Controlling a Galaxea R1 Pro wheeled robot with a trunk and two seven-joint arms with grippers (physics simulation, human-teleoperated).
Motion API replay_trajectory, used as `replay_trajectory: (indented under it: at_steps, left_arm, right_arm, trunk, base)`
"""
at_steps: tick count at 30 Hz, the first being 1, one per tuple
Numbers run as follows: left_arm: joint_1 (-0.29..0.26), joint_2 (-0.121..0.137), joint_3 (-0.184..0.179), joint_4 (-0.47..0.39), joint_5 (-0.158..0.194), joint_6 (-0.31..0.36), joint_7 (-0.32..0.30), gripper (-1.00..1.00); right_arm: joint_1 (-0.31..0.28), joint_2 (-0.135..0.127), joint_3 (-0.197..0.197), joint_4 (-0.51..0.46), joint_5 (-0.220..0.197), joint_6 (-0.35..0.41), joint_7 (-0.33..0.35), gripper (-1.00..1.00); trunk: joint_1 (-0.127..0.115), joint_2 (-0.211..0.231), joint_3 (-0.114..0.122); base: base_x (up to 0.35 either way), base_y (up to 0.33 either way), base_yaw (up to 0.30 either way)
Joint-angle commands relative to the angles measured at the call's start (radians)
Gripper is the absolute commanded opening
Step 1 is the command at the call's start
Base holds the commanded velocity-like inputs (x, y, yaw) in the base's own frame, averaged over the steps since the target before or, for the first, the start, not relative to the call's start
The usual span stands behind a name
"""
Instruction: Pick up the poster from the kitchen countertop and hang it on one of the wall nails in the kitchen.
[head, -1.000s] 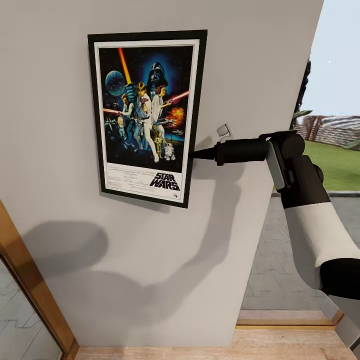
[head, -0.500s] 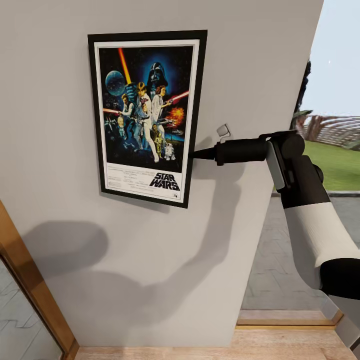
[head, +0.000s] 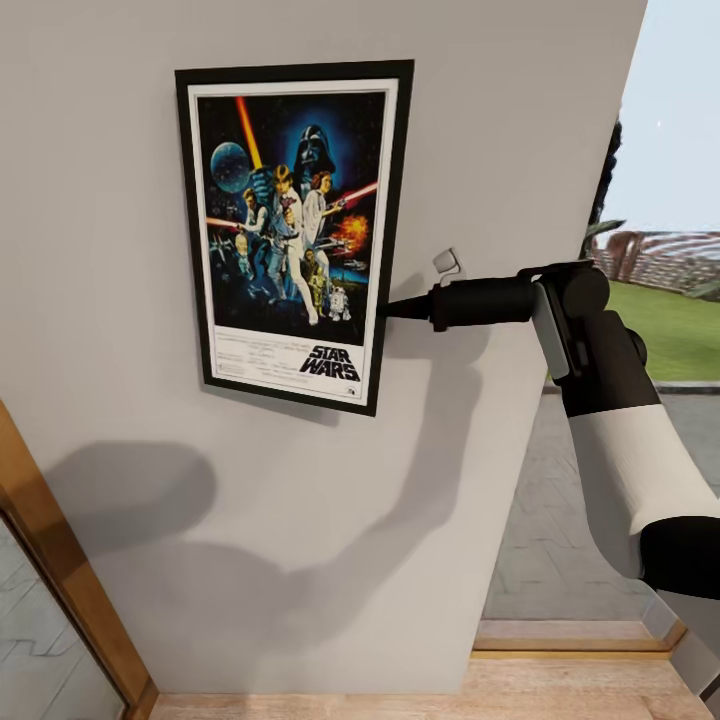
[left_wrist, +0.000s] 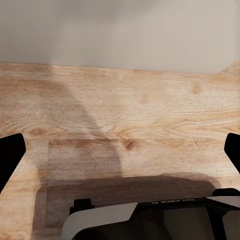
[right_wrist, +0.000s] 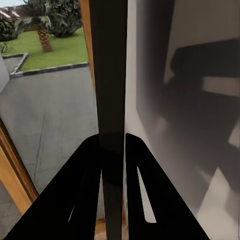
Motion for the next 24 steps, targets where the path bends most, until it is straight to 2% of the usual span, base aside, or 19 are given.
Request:
replay_trajectory:
  at_steps: [1,13,19,24]
  left_arm:
    - [0.0,0.0,0.002,-0.001,0.009,0.002,-0.007,1.0]
    - [0.0,0.0,0.002,-0.001,0.009,0.002,-0.007,1.0]
    - [0.0,0.0,0.002,-0.001,0.009,0.002,-0.007,1.0]
    - [0.0,0.0,0.002,0.0,0.009,0.002,-0.007,1.0]
  right_arm:
    - [-0.001,-0.001,0.002,0.0,0.002,0.005,0.001,-1.0]
    - [0.014,-0.001,0.003,-0.012,0.0,-0.018,0.005,-1.0]
    - [0.015,0.0,0.004,-0.012,0.0,-0.022,0.044,-1.0]
    - [0.015,0.0,0.003,-0.011,0.0,-0.07,0.046,-1.0]
  trunk:
    - [0.001,-0.001,-0.001]
    - [0.001,-0.001,-0.001]
    - [0.001,-0.001,-0.001]
    - [0.001,-0.001,-0.001]
  base:
    - [0.0,0.0,0.0]
    - [0.0,0.0,0.0]
    - [0.0,0.0,0.0]
    - [0.0,0.0,0.0]
